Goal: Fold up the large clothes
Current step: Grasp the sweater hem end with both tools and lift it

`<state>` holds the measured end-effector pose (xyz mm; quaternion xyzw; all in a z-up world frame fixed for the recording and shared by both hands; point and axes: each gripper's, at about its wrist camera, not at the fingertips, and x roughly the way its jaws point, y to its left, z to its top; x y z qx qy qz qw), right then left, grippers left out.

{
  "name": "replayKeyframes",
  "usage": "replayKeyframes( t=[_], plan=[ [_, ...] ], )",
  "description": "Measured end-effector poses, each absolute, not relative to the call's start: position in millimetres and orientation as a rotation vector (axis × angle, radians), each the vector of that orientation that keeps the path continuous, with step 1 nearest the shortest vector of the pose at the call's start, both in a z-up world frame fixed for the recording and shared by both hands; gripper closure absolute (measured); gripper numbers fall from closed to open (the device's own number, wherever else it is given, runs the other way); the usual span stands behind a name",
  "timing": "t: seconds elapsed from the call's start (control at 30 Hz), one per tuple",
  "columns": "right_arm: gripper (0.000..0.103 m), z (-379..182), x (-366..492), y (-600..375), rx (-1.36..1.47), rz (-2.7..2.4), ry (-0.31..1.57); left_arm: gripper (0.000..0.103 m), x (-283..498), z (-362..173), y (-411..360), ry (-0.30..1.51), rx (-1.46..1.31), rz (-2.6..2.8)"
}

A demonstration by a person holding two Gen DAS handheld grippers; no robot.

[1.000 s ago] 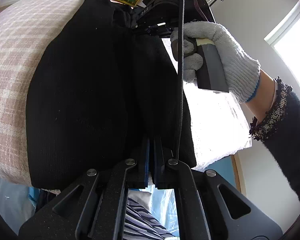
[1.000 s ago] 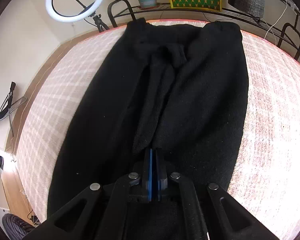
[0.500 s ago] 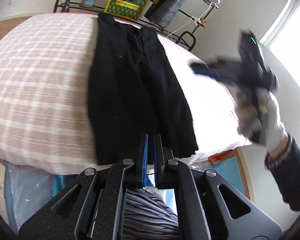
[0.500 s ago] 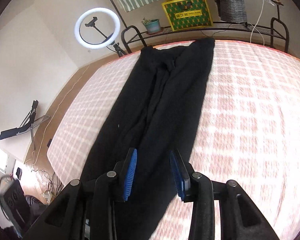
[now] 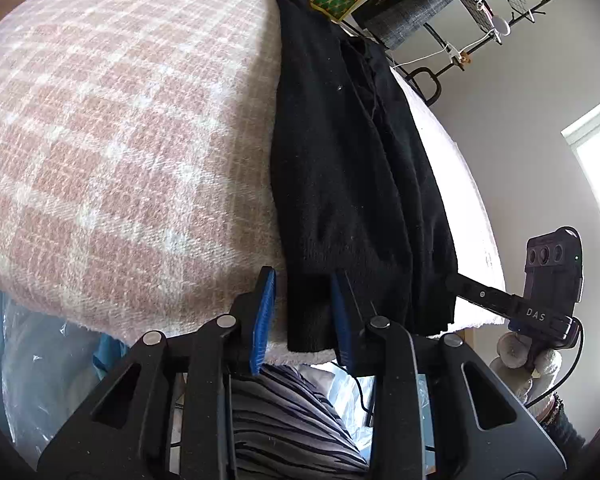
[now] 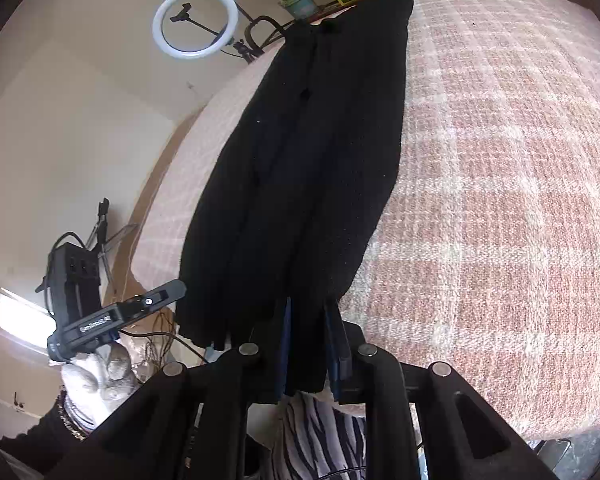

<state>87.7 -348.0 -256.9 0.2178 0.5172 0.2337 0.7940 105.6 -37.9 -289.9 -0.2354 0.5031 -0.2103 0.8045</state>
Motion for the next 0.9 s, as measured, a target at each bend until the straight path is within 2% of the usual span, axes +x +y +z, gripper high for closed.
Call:
replayKeyframes(
  t=[0.03,0.17,0.27,0.33,0.43,0.47,0.57,0.63,0.7,0.77,0.8,0.9],
  plan=[
    [0.094,-253.6,84.3,-350.4,0.497,0.517,1.104,0.099,105.1,-286.5,-41.5,1.089,-0.521,-0.484],
    [0.095,-243.3,78.9,-363.9,0.562,0.528,1.067,0.099,89.5,-257.0,-47.2,1.030,-0.480,-0.503],
    [0.094,-258.4,76.0,-358.1,0.490,0.488,1.118,0.099,89.3,-263.6,-48.0,1.056,-0.412,-0.487],
    [0.088,-264.2,73.4,-354.2,0.507,0.508,1.112,0.097,91.0,-270.8,-40.3,1.084,-0.453,-0.488],
    [0.055,-259.4,67.0,-356.7,0.510,0.506,1.071,0.081,92.6,-270.5,-30.2,1.074,-0.480,-0.476],
    [0.055,-260.1,65.7,-359.2,0.520,0.508,1.064,0.078,94.7,-269.3,-28.8,1.068,-0.479,-0.477],
    [0.057,-270.7,59.3,-364.5,0.584,0.534,1.081,0.078,104.7,-272.1,-30.8,1.101,-0.472,-0.502],
    [0.066,-279.4,59.3,-361.2,0.610,0.560,1.106,0.078,112.2,-281.0,-36.3,1.151,-0.497,-0.538],
    [0.071,-283.1,59.6,-354.6,0.622,0.590,1.111,0.081,111.3,-286.9,-40.3,1.177,-0.513,-0.569],
    [0.082,-282.5,62.5,-349.9,0.612,0.610,1.119,0.091,110.7,-285.3,-44.0,1.175,-0.499,-0.581],
    [0.086,-281.5,64.6,-345.3,0.599,0.610,1.121,0.091,110.9,-283.7,-44.9,1.175,-0.493,-0.581],
    [0.089,-276.1,65.5,-346.0,0.632,0.633,1.105,0.093,112.5,-275.9,-45.0,1.173,-0.512,-0.583]
  ],
)
